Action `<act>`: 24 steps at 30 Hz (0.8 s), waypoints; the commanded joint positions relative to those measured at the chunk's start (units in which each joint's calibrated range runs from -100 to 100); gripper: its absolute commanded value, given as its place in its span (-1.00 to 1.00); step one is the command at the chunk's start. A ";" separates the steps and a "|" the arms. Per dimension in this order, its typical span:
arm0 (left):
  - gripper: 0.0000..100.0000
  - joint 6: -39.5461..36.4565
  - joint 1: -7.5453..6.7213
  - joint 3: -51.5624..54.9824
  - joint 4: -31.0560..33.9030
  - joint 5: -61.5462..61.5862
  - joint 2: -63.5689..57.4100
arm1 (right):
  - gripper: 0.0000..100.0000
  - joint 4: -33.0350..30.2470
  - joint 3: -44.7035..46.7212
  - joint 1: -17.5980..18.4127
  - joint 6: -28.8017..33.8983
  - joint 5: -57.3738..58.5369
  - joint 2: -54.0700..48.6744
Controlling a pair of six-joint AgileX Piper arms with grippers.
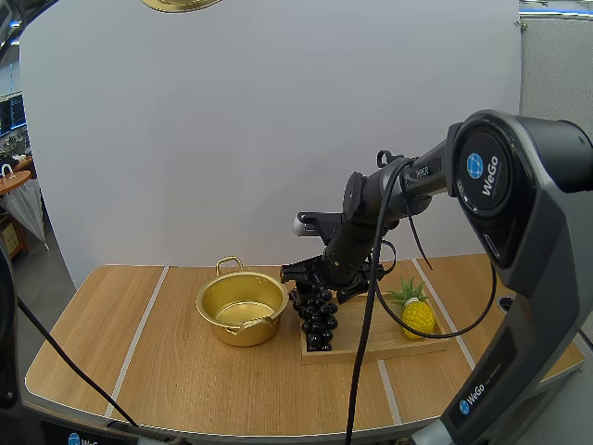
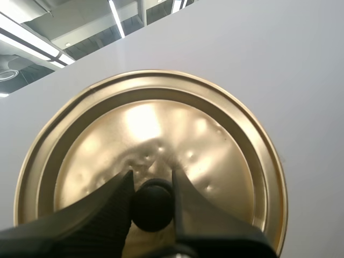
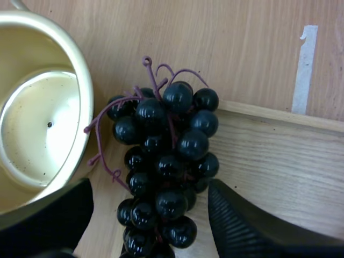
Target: Open the pot, put the grape inside, and close it
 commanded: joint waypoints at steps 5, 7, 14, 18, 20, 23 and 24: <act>-1.00 -0.68 -0.15 -0.49 -0.23 -2.58 -0.36 | 1.00 -0.60 -1.18 0.35 0.33 -3.48 2.93; -1.00 -0.68 -0.15 -0.49 -0.23 -2.58 -0.36 | 1.00 -0.83 -1.18 0.51 0.33 -4.15 3.61; -1.00 -0.68 -0.15 -0.49 -0.23 -2.58 -0.36 | 1.00 -1.18 -1.18 0.94 0.33 -7.16 6.36; -1.00 -0.68 -0.15 -0.49 -0.23 -2.58 -0.36 | 1.00 -1.54 -2.27 0.94 0.33 -7.53 8.01; -1.00 -0.68 -0.15 -0.49 -0.23 -2.58 -0.36 | 1.00 -1.54 -2.69 0.94 0.33 -7.53 8.77; -1.00 -0.68 -0.15 -0.49 -0.23 -2.58 -0.36 | 1.00 -1.41 -2.69 0.94 0.33 -8.22 10.18; -1.00 -0.68 -0.15 -0.49 -0.23 -2.58 -0.36 | 1.00 -1.52 -2.69 0.94 0.33 -8.43 10.79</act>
